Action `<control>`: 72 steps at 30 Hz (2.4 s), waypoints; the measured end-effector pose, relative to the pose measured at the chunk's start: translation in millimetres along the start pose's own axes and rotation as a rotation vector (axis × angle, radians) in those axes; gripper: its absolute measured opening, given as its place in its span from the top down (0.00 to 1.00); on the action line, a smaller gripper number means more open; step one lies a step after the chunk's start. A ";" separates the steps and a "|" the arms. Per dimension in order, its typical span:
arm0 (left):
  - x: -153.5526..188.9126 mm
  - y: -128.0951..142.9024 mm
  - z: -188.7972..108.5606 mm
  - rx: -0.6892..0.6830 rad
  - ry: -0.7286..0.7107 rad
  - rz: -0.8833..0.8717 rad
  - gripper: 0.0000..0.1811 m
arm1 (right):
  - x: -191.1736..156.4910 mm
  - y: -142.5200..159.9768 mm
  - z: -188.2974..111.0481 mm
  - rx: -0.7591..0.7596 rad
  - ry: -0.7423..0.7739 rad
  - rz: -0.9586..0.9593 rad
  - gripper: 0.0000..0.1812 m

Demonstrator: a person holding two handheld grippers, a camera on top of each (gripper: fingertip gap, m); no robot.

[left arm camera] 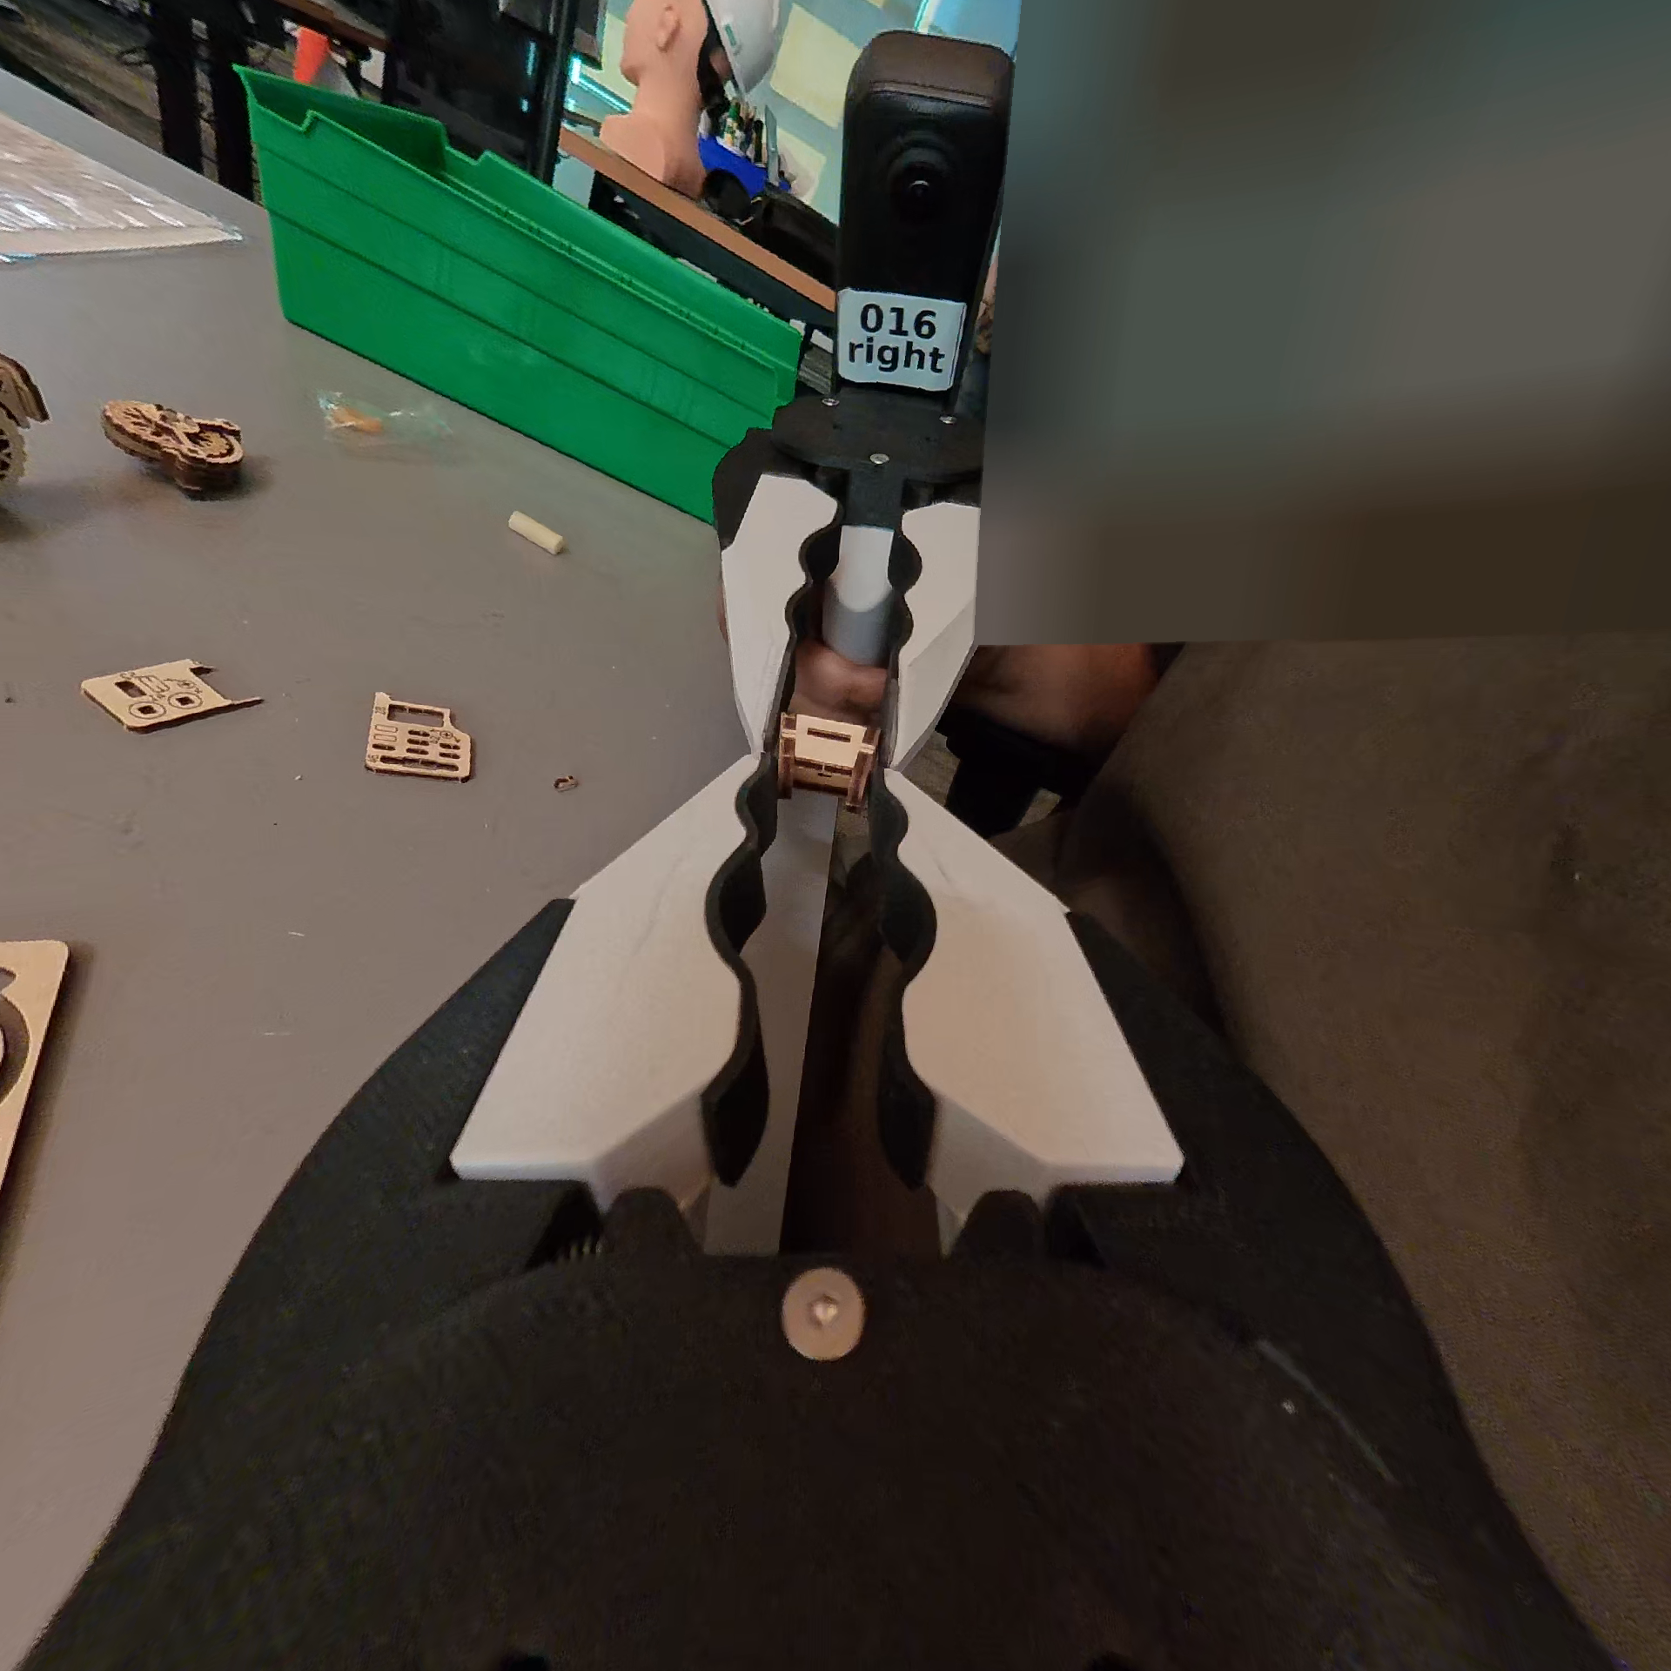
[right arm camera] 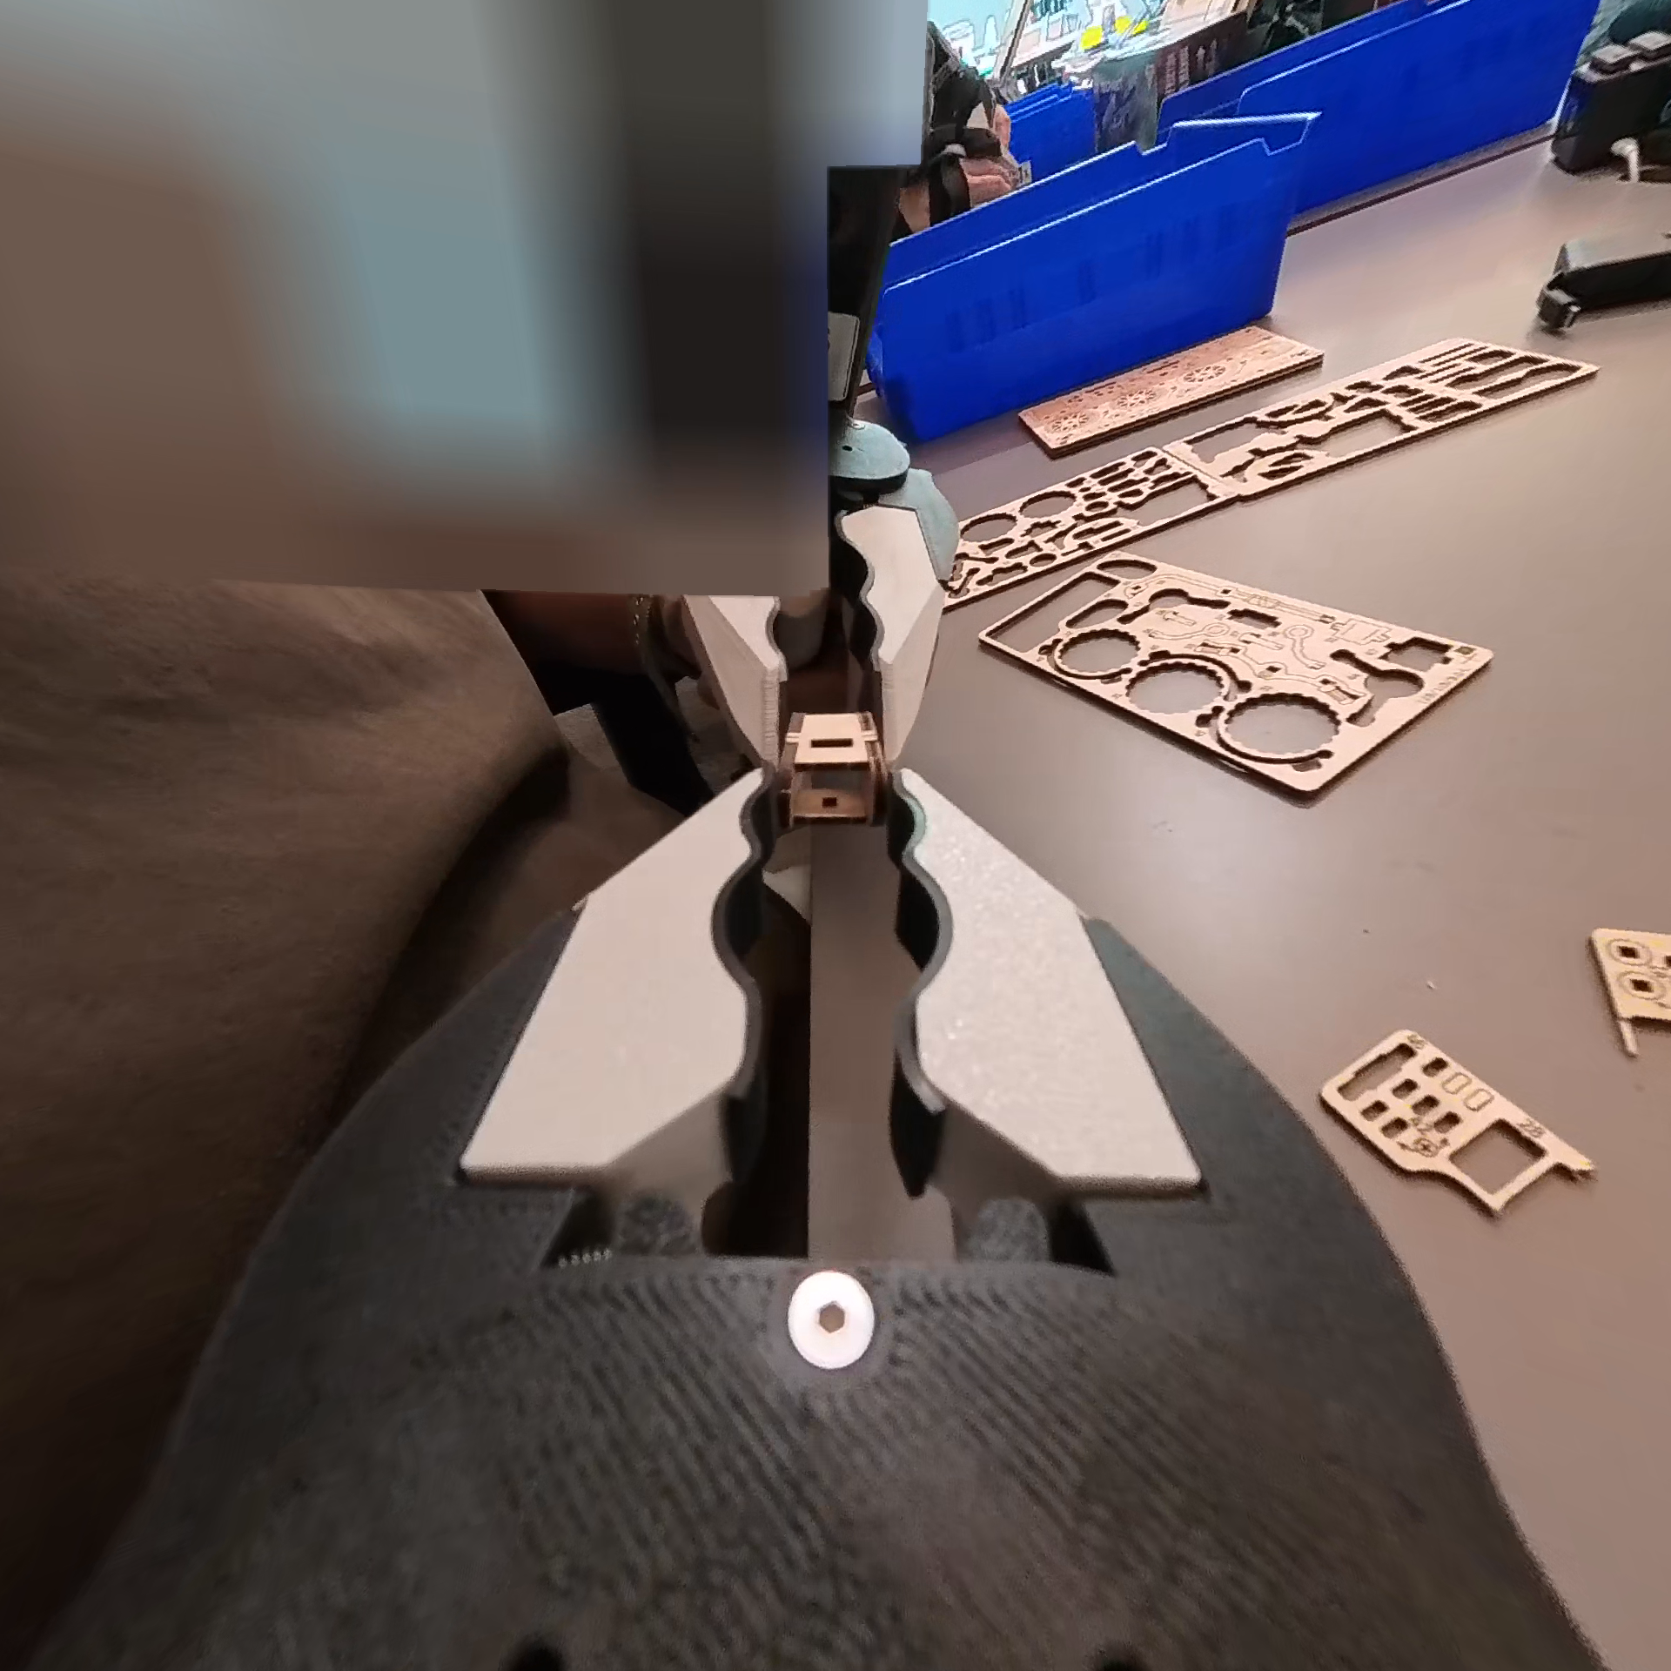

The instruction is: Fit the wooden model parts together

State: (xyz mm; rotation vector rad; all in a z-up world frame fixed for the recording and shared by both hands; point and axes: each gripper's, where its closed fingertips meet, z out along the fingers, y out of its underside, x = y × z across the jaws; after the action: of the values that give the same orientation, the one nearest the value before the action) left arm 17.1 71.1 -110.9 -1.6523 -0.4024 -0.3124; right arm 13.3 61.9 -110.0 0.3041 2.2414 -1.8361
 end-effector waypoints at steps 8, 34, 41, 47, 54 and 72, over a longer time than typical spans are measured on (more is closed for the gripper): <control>0.3 -1.9 -0.3 0.013 0.000 -0.006 0.90 | -0.4 -2.2 -2.4 0.011 -0.003 -0.013 0.88; 3.5 -1.8 1.4 0.014 0.008 -0.007 0.89 | -3.7 -3.3 -2.9 0.005 -0.013 -0.006 0.88; 1.0 2.1 0.9 -0.029 -0.088 0.189 0.75 | 0.9 1.4 -1.3 0.011 -0.078 0.202 0.89; 5.1 1.1 -0.4 -0.033 -0.157 0.399 0.79 | 1.6 9.6 -0.1 0.018 -0.207 0.536 0.89; 5.7 11.8 3.8 -0.085 -0.154 0.445 0.83 | -3.3 14.6 1.4 0.016 -0.310 0.723 0.89; 10.1 13.5 6.0 -0.092 -0.136 0.445 0.91 | -9.4 13.0 2.9 0.021 -0.356 0.772 0.89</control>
State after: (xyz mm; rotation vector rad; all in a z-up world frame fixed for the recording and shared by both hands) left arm 31.9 76.6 -119.3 -1.8070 -0.1133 0.1154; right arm 26.3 61.4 -119.8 0.6709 1.5476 -1.3568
